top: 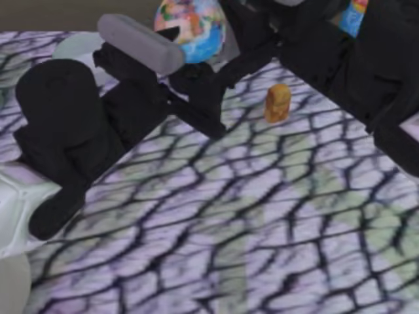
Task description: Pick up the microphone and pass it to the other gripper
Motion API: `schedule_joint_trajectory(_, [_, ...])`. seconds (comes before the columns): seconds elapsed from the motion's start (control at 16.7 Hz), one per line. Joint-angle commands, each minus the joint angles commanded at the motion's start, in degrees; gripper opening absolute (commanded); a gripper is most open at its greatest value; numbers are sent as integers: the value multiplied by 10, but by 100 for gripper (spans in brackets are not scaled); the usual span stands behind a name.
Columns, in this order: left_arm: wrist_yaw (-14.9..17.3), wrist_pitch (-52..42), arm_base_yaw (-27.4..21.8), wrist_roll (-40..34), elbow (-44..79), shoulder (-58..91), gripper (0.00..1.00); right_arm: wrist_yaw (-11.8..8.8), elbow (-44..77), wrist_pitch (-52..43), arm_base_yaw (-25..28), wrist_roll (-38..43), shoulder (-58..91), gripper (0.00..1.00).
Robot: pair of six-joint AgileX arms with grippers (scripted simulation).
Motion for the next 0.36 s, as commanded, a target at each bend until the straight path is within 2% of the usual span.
schedule_joint_trajectory(0.24, [10,-12,15,-1,-73,-88,100,-37,-31,1,-32,1,-33,0])
schedule_joint_trajectory(0.36, [11,-13,17,-1,-81,-97,100,-42,-36,1,-37,2,-37,0])
